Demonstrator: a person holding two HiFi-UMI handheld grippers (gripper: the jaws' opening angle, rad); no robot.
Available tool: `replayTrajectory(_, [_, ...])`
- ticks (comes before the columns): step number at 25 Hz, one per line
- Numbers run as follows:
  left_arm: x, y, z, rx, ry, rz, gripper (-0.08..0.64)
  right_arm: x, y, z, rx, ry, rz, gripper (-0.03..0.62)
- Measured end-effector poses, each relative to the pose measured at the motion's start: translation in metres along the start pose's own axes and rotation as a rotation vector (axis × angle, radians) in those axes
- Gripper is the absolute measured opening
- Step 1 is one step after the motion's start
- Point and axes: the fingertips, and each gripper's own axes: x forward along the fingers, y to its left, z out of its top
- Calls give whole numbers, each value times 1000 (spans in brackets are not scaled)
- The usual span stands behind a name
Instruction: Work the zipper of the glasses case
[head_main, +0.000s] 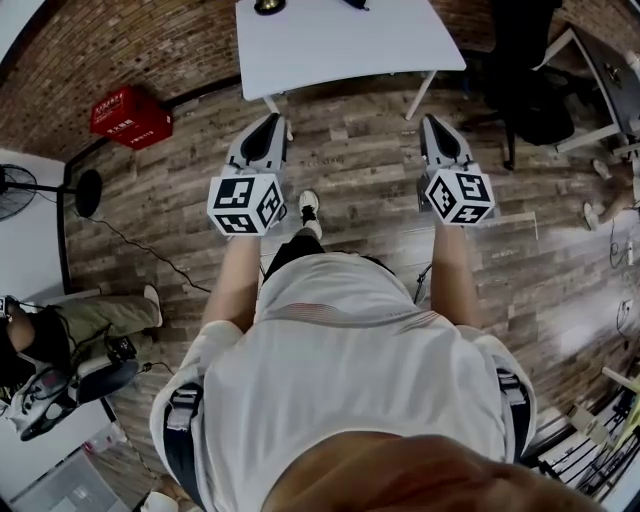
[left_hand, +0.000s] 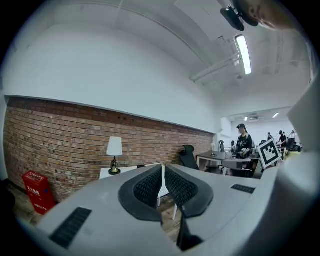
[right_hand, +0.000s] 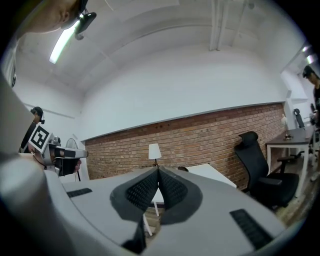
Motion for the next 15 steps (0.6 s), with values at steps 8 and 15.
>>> replayTrajectory(8, [75, 29, 3, -33, 5, -64, 28, 49, -29, 0, -18, 53, -47, 52])
replayTrajectory(15, [149, 71, 12, -57, 16, -116, 28, 115, -48, 7, -32, 105, -84, 52])
